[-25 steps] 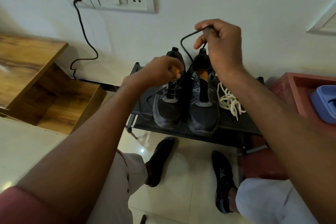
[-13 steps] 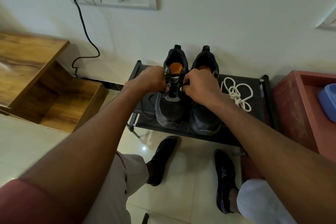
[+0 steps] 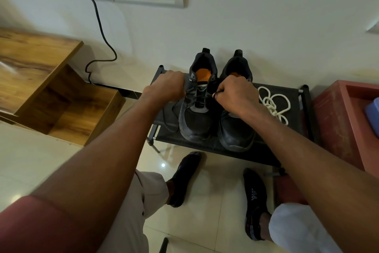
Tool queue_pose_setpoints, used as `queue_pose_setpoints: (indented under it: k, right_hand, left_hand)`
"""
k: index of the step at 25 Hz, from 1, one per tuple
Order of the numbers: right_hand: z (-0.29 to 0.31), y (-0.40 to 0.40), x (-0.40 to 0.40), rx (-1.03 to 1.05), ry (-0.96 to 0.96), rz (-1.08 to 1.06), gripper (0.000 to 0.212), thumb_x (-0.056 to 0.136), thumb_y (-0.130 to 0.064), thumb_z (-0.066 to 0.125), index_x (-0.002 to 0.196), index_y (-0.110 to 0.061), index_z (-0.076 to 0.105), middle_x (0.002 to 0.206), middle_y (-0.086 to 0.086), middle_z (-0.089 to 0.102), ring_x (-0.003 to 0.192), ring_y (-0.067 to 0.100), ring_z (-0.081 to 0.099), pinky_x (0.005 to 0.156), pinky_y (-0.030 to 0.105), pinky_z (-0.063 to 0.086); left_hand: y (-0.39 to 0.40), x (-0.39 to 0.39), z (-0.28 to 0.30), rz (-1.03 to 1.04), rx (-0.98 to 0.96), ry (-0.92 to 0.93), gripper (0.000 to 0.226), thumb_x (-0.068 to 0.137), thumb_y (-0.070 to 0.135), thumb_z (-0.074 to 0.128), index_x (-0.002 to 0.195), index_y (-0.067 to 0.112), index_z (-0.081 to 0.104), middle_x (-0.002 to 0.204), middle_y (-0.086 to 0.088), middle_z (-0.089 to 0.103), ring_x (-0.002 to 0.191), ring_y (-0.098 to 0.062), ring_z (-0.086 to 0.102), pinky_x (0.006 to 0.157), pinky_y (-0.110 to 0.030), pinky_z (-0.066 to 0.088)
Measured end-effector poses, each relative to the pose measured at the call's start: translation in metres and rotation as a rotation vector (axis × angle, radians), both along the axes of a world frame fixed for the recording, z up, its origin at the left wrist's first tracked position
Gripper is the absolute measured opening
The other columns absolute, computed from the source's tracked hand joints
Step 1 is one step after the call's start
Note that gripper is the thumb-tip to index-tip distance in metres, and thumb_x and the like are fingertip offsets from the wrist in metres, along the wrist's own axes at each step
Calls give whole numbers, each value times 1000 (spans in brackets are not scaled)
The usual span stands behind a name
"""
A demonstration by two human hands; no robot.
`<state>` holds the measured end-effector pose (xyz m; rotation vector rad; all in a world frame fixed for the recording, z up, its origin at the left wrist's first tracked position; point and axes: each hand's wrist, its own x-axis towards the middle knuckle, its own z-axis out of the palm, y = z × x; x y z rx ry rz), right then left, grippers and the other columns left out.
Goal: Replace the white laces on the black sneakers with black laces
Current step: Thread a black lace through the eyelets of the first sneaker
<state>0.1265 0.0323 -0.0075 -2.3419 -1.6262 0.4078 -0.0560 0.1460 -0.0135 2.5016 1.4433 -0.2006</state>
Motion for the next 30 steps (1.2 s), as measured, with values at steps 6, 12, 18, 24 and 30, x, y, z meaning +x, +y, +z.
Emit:
queue_pose_setpoints:
  k: [6,12,18,24,30]
  right_hand:
    - [35,2,2,85,375,-10,33,89,-9,67,118,-25,72,88,-2,67,72,12,65,66,30,56]
    - [79,4,-7,310,1357,-100,45,92,2,53,134,-11,59,72,-7,65,58,5,45,49,24,34]
    - [69,8,2,432,1486,-220,66,77,23,29,129,3,64,107,18,74,79,17,67,58,22,48]
    - [62,6,-9,566,1594,-131,67,91,27,32,143,-11,52,137,16,67,127,22,66,87,25,58]
    - [42,12,-11,398,1501,-234,26,105,-6,57,130,-14,56,126,12,71,109,17,73,91,34,59]
  left_hand:
    - [-6,12,30,153,-82,-338,24,99,36,66,100,12,70,90,-5,68,87,-28,65,77,-39,52]
    - [-33,33,72,242,-689,-1101,55,107,53,46,128,4,62,102,-12,79,94,-27,76,77,-36,56]
    - [-34,26,70,195,-740,-912,45,109,45,48,121,6,64,98,-14,79,82,-25,73,64,-30,49]
    - [-34,26,70,240,-950,-1027,34,109,27,52,132,2,59,108,-14,78,106,-29,75,73,-30,53]
    - [-40,23,63,393,-729,-1079,21,103,17,64,108,-1,74,76,-6,71,80,-21,73,61,-24,51]
